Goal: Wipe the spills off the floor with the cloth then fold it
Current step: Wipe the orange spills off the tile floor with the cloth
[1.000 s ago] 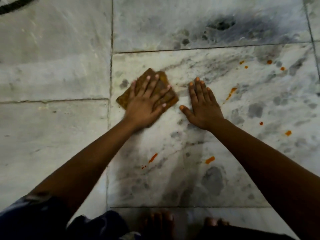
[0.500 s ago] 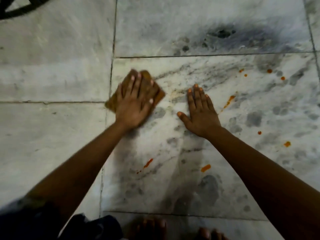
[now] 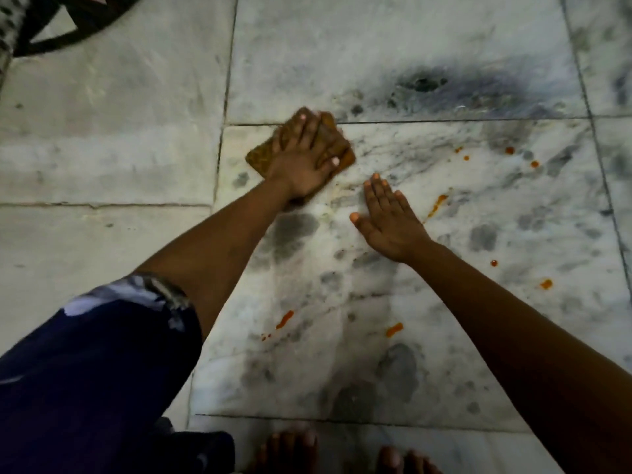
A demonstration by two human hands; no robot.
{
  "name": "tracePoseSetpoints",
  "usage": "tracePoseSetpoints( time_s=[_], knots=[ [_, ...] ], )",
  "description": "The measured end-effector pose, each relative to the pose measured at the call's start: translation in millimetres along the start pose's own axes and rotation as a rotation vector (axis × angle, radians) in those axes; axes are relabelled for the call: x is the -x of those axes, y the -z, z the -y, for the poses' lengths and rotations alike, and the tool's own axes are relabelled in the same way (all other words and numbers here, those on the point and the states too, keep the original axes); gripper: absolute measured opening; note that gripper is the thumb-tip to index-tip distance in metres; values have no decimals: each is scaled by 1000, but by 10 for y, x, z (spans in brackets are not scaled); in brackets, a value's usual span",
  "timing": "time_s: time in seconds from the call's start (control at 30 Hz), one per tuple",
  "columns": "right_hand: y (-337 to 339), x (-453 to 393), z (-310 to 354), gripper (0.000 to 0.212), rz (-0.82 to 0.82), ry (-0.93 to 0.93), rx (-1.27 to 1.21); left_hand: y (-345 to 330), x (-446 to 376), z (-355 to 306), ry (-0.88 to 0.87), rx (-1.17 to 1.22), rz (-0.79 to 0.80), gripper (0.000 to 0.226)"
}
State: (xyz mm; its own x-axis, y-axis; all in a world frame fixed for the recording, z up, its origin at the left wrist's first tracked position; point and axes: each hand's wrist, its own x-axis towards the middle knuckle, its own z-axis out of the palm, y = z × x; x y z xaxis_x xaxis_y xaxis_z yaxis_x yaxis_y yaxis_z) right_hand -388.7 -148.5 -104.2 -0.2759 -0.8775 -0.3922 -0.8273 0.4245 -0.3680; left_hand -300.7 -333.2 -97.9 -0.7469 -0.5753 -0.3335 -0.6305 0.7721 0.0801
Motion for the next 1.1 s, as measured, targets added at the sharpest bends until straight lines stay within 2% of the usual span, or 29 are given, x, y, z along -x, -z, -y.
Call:
tracePoseSetpoints(
  time_s=[0.1, 0.2, 0.27, 0.37, 0.4, 0.5, 0.6, 0.7, 0.73, 0.83, 0.93, 1.1],
  knots=[
    [40, 264, -159, 78, -177, 41, -35, -237, 560, -185, -268, -111, -16, 64],
    [-125, 684, -368, 75, -283, 38, 54, -378, 1016, 60, -485, -114, -28, 59],
    [-249, 899, -466, 72, -286, -3, 106, -331, 952, 283, -403, -133, -18, 62],
    [-332, 1107, -564, 72, -251, -19, 165, -79, 455, 223, -98, -85, 16, 61],
    [-335, 1139, -586, 74, -242, -5, 184, 16, 274, 126, -47, -55, 40, 59],
    [-308, 1175, -644, 74, -281, -15, 213, 90, 42, -248, -95, -82, 86, 57],
    [-280, 1174, -740, 73, -311, -103, 174, -132, 477, -512, -259, -145, 98, 61],
    [-281, 1207, -853, 73, -329, -165, 174, -337, 999, -286, -477, -146, 29, 69],
    [-292, 1217, -879, 73, -335, -183, 158, -345, 1016, -151, -489, -129, 34, 72],
    [-331, 1255, -927, 71, -373, -208, 149, -240, 702, -58, -297, -84, 7, 72],
    [-317, 1289, -1006, 71, -407, -243, 136, -75, 289, -465, -81, 19, 42, 60],
    [-286, 1289, -1153, 73, -457, -298, 112, -105, 102, -1390, -56, 85, 36, 57]
  ],
)
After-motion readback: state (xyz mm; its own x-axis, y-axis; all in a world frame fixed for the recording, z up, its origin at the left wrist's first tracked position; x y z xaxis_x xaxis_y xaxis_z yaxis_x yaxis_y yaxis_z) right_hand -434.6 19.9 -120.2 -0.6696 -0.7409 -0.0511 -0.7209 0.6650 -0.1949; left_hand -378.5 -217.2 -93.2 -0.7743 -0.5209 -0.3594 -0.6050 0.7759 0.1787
